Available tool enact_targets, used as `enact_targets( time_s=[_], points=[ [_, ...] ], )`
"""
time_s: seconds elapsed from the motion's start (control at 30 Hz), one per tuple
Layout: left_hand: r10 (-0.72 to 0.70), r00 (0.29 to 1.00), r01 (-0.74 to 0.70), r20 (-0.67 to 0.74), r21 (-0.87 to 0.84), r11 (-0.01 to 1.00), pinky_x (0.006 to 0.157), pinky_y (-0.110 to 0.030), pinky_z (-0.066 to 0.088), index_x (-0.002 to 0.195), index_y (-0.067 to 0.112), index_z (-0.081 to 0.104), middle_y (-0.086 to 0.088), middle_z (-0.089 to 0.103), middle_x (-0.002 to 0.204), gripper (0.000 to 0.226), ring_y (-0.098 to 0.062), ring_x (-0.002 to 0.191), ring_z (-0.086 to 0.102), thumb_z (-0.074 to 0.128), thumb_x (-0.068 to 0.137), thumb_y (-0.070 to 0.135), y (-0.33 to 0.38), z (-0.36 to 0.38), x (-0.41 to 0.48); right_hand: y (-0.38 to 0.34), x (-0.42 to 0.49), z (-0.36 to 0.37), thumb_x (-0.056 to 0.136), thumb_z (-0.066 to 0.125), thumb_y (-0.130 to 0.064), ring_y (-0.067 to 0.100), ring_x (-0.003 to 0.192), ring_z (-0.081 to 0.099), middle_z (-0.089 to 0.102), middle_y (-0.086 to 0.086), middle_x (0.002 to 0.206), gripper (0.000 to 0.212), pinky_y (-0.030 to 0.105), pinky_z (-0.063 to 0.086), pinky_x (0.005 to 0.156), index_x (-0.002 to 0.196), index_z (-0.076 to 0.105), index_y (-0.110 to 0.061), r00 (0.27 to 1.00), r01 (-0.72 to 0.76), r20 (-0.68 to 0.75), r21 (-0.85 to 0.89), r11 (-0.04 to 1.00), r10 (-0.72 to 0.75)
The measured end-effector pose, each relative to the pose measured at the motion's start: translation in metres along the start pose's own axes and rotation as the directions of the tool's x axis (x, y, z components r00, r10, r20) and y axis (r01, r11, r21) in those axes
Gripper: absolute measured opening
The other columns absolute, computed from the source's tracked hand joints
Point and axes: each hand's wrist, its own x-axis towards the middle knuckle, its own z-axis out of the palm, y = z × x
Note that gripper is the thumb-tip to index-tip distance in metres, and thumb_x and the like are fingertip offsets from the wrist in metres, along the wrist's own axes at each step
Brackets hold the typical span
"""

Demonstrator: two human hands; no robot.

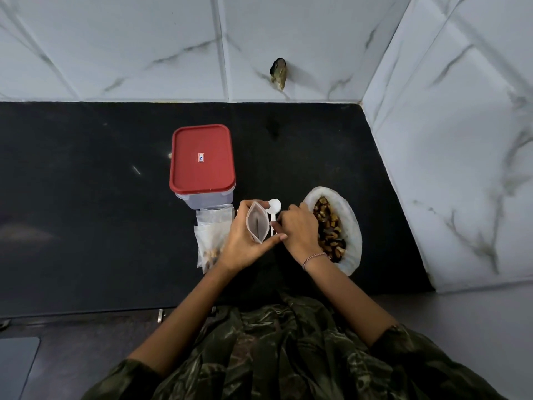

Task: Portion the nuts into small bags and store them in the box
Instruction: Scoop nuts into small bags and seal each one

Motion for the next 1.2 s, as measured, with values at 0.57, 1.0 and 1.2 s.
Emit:
enact_targets(
  time_s=[0.57, 1.0, 1.2],
  points=[
    [-0.071, 0.993, 0.065, 0.093, 0.065, 0.996, 0.085, -0.011, 0.044, 0.108, 0.014, 0.046, 0.010, 0.059, 0.103, 0.048, -0.004, 0.101, 0.059, 0.081, 0.075, 0.021, -0.014, 0.029, 0.001, 0.108, -0.089, -0.035, 0.086, 0.066, -0.014, 0.011, 0.075, 0.056, 0.058, -0.003, 0.086, 0.011, 0.014, 0.039, 0.061, 0.096, 0.070, -0.015, 0.932, 0.000, -0.328, 0.425, 0.905, 0.154],
    [-0.077, 0.970, 0.037, 0.231, 0.171, 0.984, 0.074, -0.012, 0.045, 0.106, 0.027, 0.041, 0.010, 0.049, 0.105, 0.051, 0.000, 0.095, 0.055, 0.081, 0.074, 0.026, -0.025, 0.063, -0.002, 0.113, -0.103, 0.016, 0.089, 0.045, -0.019, 0.013, 0.075, 0.051, 0.058, 0.003, 0.079, 0.025, 0.023, 0.046, 0.058, 0.082, 0.067, -0.009, 0.902, 0.221, -0.382, 0.010, 0.975, -0.201],
    [-0.076, 0.963, 0.014, 0.258, 0.234, 0.972, 0.074, -0.027, 0.053, 0.103, 0.025, 0.043, 0.004, 0.050, 0.108, 0.046, -0.006, 0.091, 0.057, 0.079, 0.076, 0.024, -0.029, 0.064, -0.003, 0.109, -0.064, 0.008, 0.085, 0.062, -0.012, 0.017, 0.072, 0.061, 0.061, 0.005, 0.081, 0.009, 0.025, 0.052, 0.053, 0.084, 0.069, -0.007, 0.933, 0.137, -0.347, 0.089, 0.987, -0.098]
  ],
)
